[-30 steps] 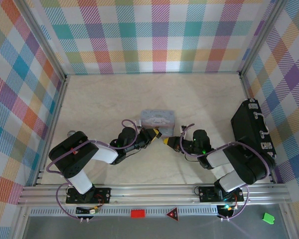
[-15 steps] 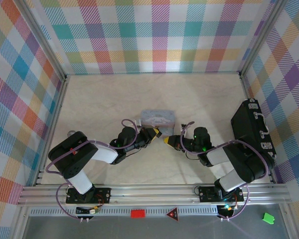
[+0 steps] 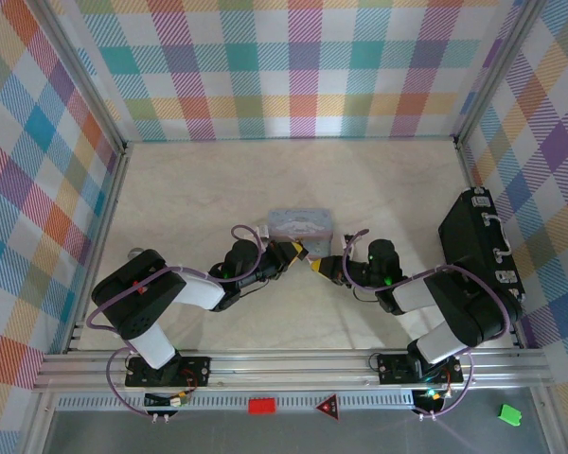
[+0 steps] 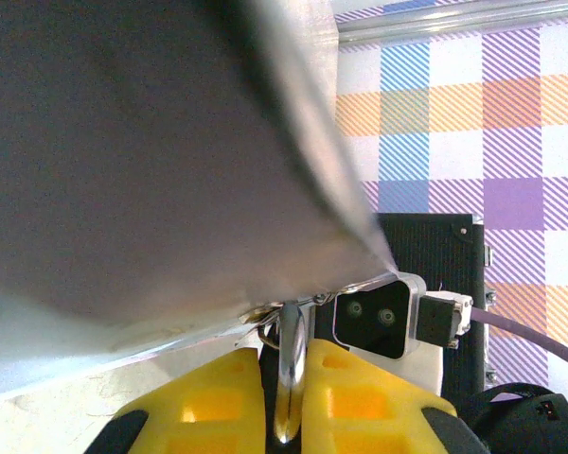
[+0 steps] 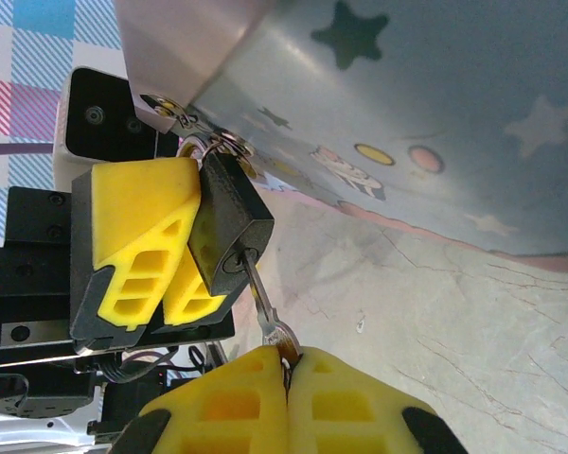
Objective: Unlock a padlock with a key
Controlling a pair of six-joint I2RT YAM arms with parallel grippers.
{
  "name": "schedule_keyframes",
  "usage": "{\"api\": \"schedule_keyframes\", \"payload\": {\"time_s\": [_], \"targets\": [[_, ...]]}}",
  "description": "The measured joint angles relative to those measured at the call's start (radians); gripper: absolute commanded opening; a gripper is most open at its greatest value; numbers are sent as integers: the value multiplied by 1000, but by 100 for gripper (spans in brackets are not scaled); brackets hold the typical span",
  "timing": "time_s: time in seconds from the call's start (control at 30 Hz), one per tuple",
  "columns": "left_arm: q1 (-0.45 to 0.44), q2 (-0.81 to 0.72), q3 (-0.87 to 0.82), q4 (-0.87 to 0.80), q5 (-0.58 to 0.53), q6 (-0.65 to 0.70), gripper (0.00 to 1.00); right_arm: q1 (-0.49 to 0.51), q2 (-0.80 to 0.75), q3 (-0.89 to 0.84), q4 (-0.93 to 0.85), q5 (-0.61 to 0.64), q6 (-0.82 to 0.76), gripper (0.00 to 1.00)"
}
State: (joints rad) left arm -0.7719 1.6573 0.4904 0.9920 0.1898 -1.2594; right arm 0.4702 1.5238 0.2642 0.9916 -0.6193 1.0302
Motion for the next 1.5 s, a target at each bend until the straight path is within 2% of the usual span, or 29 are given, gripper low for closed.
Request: {"api": "schedule_keyframes", "payload": {"time_s": [0.33,1.5], "targets": [[-7,-10,10,-26,3,25,1,-46,-5,9,-21,-57,5,0],[-10,-22,32,-69,15,53,0,-21,-95,18,-142,-60,-35,0]]}}
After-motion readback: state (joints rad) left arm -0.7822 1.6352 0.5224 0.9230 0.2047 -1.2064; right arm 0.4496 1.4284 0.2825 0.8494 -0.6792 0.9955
